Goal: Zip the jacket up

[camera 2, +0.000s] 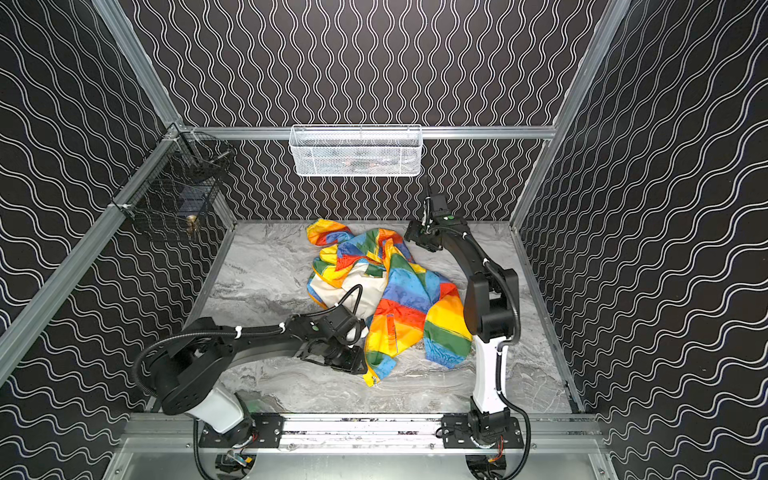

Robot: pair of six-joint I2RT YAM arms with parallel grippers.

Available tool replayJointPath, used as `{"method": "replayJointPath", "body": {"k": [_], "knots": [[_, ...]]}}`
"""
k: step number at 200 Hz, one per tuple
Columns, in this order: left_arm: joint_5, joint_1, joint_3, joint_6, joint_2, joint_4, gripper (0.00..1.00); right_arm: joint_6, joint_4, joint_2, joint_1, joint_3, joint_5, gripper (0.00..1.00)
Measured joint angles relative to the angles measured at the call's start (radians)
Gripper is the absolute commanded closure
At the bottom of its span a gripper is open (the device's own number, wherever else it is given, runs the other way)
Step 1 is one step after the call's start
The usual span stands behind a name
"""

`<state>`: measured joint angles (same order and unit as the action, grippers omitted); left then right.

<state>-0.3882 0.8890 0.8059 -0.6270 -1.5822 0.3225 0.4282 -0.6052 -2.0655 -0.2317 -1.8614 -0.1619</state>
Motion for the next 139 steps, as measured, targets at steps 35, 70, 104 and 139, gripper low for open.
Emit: {"method": "replayJointPath", "body": {"k": [35,70,104,139], "knots": [[0.05,-0.015,0.002,0.001,0.097,0.053,0.48,-0.03,-0.006,0.153,0.0,0.166,0.038,0.29],[0.098,-0.061,-0.002,0.002,0.203,0.105,0.45,-0.056,-0.008,0.337,-0.002,0.362,0.071,0.27],[0.142,-0.123,-0.021,0.004,0.332,0.153,0.42,-0.062,-0.008,0.469,-0.002,0.525,0.074,0.24],[0.152,-0.204,-0.067,0.0,0.431,0.158,0.43,-0.05,0.019,0.547,-0.017,0.681,0.039,0.23]]}}
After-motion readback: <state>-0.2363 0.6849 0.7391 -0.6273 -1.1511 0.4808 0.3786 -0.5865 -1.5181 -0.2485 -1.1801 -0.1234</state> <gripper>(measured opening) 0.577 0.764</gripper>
